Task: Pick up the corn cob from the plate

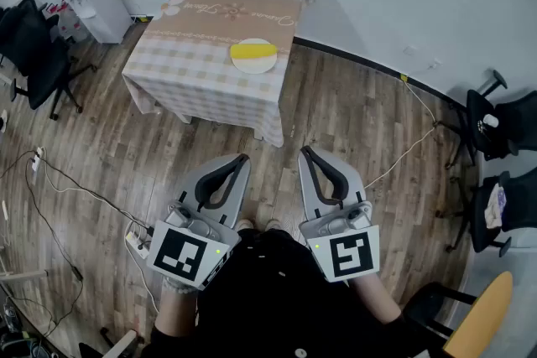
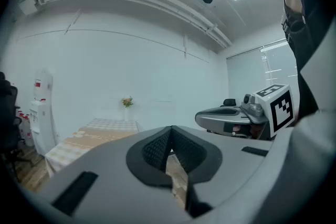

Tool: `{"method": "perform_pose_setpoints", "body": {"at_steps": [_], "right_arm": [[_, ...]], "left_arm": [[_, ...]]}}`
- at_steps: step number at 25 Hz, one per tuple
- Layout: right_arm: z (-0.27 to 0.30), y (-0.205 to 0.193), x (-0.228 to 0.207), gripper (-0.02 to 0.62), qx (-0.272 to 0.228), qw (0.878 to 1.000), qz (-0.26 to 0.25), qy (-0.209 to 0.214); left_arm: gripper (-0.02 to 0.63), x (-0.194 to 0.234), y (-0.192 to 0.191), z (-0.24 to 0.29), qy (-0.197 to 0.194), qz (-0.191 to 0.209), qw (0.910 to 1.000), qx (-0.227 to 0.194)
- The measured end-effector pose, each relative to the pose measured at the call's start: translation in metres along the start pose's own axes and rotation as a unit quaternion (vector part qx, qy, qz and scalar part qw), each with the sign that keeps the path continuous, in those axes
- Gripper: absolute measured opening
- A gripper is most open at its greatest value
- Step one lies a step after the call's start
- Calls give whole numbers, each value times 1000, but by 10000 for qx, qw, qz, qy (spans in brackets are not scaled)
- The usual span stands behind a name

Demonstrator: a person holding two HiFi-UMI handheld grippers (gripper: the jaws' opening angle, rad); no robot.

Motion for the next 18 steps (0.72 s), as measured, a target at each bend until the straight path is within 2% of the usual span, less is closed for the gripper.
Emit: {"method": "perform_pose_setpoints", "body": {"at_steps": [3, 13, 18], "right_arm": [[1, 2, -1, 43, -71, 10000, -8, 6], [0, 1, -5, 43, -34, 10000, 25, 13], [-1, -1, -5, 43, 30, 10000, 30, 19]], "left_arm": [[12, 4, -2, 1, 63, 248, 9994, -216], [12, 1, -1, 4, 40, 199, 9997, -138], [12, 1, -1, 5, 60, 300, 9993, -220]]}}
Point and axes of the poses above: the fingertips, and each gripper's own axes: z forward along the fingers, x to its left, y out of its top, the point moved 5 cm from there along -z, backward along the fingers, and after that the axes turned 12 degrees about z, right-handed, at the moved point
